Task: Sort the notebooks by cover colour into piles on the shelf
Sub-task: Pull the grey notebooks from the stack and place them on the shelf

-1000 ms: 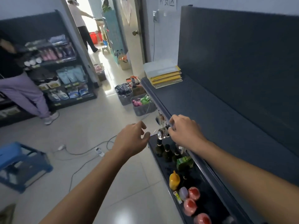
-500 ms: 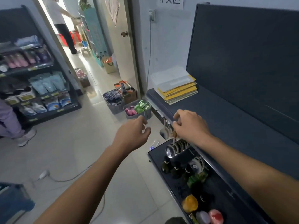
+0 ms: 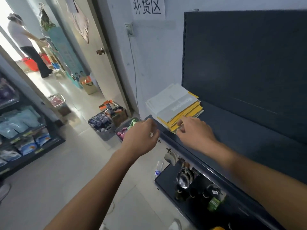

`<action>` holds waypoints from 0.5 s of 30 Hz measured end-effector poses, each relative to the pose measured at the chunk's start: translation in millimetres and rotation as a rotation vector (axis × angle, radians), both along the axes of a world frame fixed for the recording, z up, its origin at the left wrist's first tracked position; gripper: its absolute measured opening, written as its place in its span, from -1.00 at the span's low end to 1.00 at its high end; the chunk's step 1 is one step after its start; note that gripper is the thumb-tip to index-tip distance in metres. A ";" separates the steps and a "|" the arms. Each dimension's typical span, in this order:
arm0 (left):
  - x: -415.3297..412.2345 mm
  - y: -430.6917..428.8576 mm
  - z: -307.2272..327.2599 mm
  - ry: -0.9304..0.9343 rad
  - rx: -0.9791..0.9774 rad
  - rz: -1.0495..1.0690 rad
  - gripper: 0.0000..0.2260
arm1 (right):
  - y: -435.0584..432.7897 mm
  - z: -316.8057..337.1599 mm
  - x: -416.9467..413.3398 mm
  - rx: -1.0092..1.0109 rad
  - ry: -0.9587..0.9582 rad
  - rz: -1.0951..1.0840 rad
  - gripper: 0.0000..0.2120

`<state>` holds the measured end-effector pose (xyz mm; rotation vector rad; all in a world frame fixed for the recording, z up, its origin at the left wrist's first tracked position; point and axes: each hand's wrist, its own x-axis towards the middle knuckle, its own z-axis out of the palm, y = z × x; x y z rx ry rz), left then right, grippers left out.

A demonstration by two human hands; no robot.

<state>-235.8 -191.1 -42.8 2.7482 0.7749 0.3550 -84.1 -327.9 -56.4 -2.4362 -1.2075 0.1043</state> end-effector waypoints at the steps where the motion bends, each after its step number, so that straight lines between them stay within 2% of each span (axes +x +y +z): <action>1: 10.9 10.0 2.5 0.009 0.000 -0.019 -0.79 | 7.7 0.2 7.0 -0.003 0.005 -0.010 -0.89; 9: 100.9 76.2 23.8 0.000 0.058 -0.202 -0.72 | 45.3 6.6 66.4 0.002 0.020 -0.129 -0.77; 15: 159.4 99.0 17.0 0.005 0.049 -0.333 -0.75 | 49.1 -1.8 84.2 -0.013 0.050 -0.287 -0.85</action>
